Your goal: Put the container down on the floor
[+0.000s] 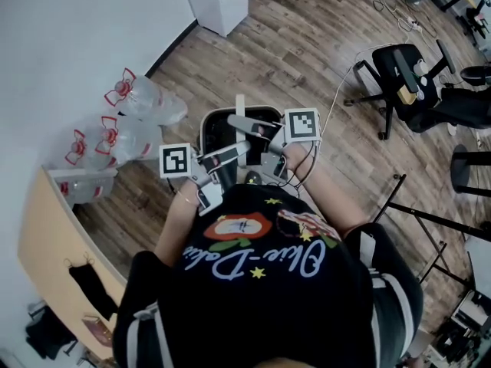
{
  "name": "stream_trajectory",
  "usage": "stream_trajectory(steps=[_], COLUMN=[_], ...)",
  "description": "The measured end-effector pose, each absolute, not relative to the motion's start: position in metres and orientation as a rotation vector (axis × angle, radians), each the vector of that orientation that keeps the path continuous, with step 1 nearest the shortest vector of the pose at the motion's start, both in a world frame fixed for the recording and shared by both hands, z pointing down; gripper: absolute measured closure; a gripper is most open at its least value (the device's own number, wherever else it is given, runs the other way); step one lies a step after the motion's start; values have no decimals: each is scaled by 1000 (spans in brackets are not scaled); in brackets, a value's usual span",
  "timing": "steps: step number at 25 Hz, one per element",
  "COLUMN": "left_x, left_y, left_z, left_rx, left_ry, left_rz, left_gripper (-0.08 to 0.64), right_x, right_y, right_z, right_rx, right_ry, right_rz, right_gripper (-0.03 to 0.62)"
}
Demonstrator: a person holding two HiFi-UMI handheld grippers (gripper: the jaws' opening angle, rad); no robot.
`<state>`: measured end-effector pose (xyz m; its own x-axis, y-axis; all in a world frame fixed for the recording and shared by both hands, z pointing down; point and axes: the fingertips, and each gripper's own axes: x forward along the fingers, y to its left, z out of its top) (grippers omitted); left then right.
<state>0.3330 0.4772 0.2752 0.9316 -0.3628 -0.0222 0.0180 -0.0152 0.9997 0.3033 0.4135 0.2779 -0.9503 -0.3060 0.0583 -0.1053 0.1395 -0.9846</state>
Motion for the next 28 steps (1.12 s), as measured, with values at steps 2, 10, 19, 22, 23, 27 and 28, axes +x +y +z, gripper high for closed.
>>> stream_trajectory(steps=[2, 10, 19, 22, 23, 27, 28], left_x=[332, 323, 278, 267, 263, 245, 240], left_y=[476, 454, 377, 358, 351, 326, 320], left_z=[276, 278, 284, 282, 281, 278, 278], left_rx=[1568, 1580, 1559, 1555, 1557, 1556, 1545], left_ry=[-274, -267, -242, -234, -230, -210, -209], left_rz=[-300, -293, -270, -257, -254, -255, -258], left_gripper=[483, 483, 483, 483, 483, 483, 483], right_x=[303, 294, 251, 240, 236, 219, 215], right_y=[412, 391, 313, 293, 286, 260, 254], right_z=[277, 279, 286, 285, 284, 282, 282], right_rx=[-414, -429, -484, -502, -508, -533, -541], right_ry=[2239, 2233, 2232, 2221, 2217, 2215, 2213], right_rz=[-1919, -1920, -1933, -1941, -1943, -1937, -1939], right_gripper=[509, 511, 511, 511, 511, 511, 511])
